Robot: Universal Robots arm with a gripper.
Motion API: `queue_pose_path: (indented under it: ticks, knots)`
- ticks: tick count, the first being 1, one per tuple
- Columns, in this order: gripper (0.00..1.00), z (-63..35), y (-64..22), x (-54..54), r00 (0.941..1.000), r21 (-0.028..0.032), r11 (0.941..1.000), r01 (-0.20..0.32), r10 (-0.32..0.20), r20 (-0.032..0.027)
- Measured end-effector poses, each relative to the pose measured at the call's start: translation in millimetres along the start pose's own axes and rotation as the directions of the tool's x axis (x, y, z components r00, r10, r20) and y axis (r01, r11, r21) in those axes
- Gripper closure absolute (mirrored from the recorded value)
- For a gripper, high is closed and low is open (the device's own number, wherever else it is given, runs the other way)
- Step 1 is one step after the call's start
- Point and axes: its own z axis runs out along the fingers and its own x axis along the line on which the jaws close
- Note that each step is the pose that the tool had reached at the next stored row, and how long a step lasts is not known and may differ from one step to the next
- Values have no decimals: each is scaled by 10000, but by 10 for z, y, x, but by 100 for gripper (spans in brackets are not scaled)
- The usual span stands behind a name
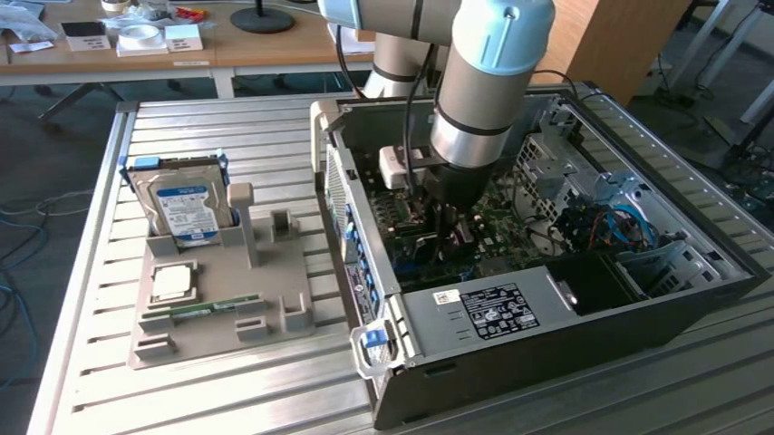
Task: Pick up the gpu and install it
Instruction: 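Insert the gpu into the slot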
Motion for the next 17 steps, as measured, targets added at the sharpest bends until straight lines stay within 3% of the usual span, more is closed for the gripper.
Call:
queue_pose_path:
  ticks: [4,17]
  knots:
    - [42,-88,-2,-3,10000,0,10000,1,-1,-5]
    - [42,-674,-11,-23,10000,0,10000,1,-1,-9]
